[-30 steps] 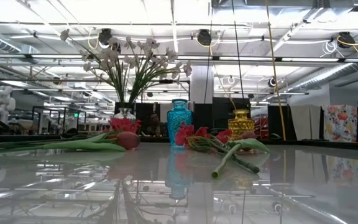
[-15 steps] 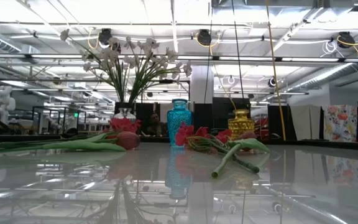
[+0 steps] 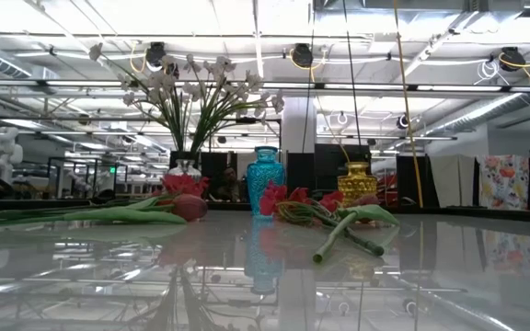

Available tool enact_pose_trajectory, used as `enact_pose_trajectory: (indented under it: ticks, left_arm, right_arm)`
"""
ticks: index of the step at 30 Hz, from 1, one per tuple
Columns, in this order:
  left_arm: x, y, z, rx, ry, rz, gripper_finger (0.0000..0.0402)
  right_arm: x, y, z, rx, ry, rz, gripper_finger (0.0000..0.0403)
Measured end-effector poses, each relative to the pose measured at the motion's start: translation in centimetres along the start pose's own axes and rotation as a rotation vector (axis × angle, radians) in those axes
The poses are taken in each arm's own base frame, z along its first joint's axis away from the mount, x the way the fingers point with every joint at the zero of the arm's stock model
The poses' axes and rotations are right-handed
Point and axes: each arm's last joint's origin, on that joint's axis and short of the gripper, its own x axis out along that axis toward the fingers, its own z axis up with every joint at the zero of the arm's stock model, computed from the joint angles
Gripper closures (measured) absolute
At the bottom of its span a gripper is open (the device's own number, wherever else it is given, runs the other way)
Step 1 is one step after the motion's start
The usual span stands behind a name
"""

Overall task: Sort flowers into vase by color
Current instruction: Put the white flower into the transparent vase

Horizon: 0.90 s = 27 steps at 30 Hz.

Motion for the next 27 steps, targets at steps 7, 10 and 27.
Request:
enact_pose_trajectory:
  ticks: [7,10,27]
  left_arm:
    - [-0.01,0.06,0.30,-0.016,-0.027,0.026,0.0153]
    - [-0.02,0.09,0.38,-0.021,-0.034,0.038,0.0153]
    - [-0.16,0.32,0.59,0.037,-0.027,0.062,0.0362]
  right_arm:
    - [0.02,-0.04,-0.03,0.001,0.002,0.000,0.0402]
    - [0.02,-0.03,-0.06,0.000,0.006,0.000,0.0402]
    - [0.04,-0.14,-0.53,0.022,0.059,-0.001,0.0364]
